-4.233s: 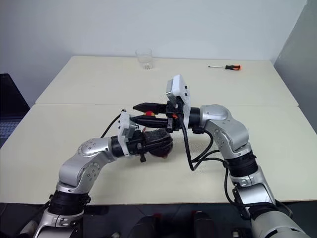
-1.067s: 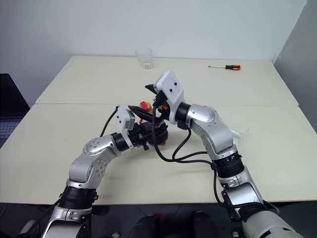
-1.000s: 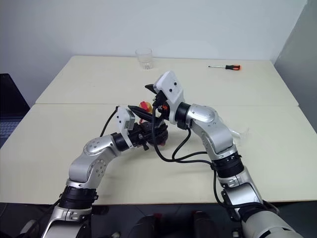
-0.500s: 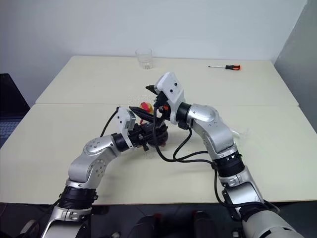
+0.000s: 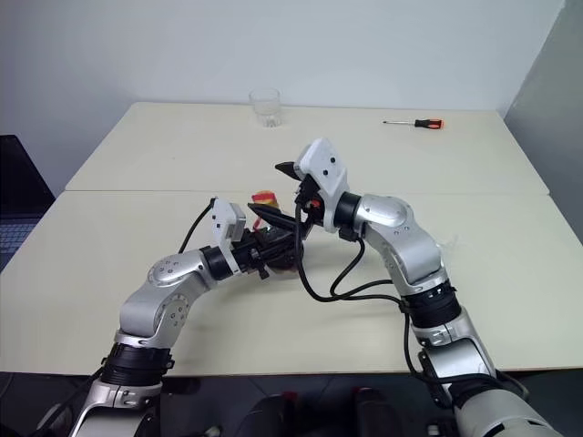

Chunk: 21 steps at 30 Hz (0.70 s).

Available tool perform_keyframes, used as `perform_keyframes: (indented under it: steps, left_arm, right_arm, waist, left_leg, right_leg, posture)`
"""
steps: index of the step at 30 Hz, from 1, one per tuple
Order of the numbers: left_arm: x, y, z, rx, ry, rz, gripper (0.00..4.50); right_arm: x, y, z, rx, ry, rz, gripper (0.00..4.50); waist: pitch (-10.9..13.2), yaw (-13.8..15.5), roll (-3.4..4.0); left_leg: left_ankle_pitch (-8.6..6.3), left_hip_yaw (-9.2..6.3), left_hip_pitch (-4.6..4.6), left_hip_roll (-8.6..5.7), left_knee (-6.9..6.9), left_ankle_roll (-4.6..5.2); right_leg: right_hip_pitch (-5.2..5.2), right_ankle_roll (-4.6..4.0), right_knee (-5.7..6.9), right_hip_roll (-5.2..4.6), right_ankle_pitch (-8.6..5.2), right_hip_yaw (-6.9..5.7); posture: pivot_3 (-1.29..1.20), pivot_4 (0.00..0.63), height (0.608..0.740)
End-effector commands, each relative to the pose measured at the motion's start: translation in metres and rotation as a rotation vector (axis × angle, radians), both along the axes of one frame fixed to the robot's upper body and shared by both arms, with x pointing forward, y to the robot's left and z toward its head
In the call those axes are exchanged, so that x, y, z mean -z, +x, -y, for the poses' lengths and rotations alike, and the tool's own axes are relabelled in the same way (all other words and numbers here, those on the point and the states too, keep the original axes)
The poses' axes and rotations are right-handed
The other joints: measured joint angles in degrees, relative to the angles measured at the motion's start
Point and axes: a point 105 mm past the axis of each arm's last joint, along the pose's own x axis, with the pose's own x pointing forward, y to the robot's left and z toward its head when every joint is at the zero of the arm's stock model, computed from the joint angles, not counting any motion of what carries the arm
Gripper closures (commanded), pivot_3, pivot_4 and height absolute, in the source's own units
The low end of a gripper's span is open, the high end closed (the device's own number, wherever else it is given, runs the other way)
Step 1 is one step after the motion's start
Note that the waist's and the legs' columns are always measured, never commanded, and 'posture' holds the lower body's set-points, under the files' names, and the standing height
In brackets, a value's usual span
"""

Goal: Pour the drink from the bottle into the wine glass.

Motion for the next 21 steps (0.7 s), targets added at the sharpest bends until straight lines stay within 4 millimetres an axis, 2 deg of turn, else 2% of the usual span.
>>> perform_keyframes:
  steps: [1, 21]
  left_arm:
    - [-0.029, -0.008, -0.001, 0.031, -0.035, 0.112, 3.03]
    - [-0.027, -0.008, -0.007, 0.016, -0.032, 0.105, 3.03]
  right_arm:
    - [-0.007, 0.002, 0.014, 0.043, 0.010, 0.018, 0.04]
    - [-0.011, -0.009, 0.027, 0.029, 0.015, -0.011, 0.04]
  waist:
    - [0.00, 0.00, 0.00]
    - [0.00, 0.03, 0.00]
  left_leg:
    - [0.00, -0.01, 0.00, 0.00, 0.00, 0.00]
    - [0.00, 0.00, -0.01, 0.00, 0.00, 0.00]
  right_leg:
    - [0.00, 0.00, 0.00, 0.00, 0.00, 0.00]
    - [0.00, 0.00, -0.01, 0.00, 0.00, 0.00]
  posture:
    - [0.00, 0.150, 0.740]
    - [0.00, 0.150, 0.740]
